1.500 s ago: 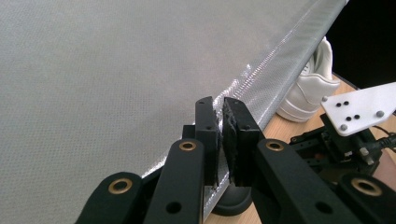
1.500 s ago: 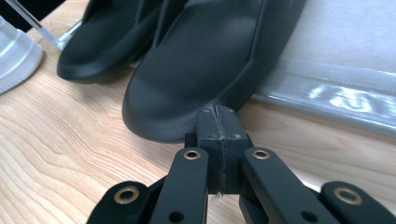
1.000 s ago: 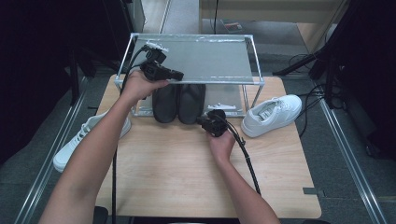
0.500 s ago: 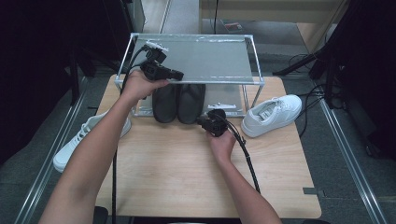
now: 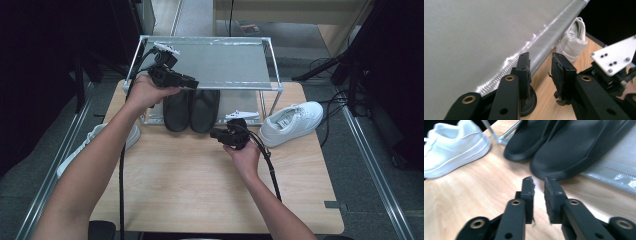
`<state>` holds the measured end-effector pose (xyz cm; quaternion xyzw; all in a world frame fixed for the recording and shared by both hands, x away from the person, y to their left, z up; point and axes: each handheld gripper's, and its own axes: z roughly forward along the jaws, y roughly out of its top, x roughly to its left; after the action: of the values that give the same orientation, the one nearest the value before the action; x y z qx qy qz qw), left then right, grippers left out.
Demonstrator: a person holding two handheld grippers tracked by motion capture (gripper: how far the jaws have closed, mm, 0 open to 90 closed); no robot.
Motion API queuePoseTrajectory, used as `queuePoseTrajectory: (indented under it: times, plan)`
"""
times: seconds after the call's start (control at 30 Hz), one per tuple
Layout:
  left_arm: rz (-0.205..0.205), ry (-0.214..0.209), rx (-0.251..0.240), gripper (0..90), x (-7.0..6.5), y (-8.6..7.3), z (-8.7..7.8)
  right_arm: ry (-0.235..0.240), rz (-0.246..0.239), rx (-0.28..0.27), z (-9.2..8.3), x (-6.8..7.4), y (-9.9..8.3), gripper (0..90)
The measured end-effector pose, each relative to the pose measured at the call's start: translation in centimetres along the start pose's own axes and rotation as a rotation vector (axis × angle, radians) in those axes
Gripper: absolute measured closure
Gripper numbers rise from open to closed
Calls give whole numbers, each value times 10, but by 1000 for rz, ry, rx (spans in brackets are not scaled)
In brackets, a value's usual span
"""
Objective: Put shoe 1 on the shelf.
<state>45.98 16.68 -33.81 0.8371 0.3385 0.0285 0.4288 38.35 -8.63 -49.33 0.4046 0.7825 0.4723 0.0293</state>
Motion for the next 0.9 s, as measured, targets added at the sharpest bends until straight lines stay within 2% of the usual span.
queuePoseTrajectory:
  times: [0.2, 0.23, 0.33, 0.37, 0.43, 0.47, 0.63, 0.8, 0.9]
  plan:
    - [23, -9, 2, 608, -14, -8, -8, 20, -32, 7, -14, 4, -6, 737]
    - [24, -9, 3, 599, -15, -9, -9, 20, -48, 6, -17, 4, -7, 736]
    - [29, -5, 9, 561, -18, -14, -12, 24, -55, 5, -20, 6, -9, 715]
    - [15, 0, 10, 542, -19, -19, -14, 33, -77, 5, -25, 8, -11, 690]
    - [1, -9, 6, 510, -21, -26, -17, 53, -86, 9, -31, 10, -13, 674]
    - [1, -9, 6, 502, -21, -26, -17, 55, -94, 13, -34, 11, -14, 661]
    - [11, 8, 12, 485, -25, -46, -20, 75, -133, 29, -48, 16, -20, 611]
    - [0, 16, -1, 462, -27, -59, -23, 102, -141, 24, -59, 17, -25, 588]
    - [4, 43, 9, 451, -31, -73, -25, 115, -137, 21, -66, 16, -29, 576]
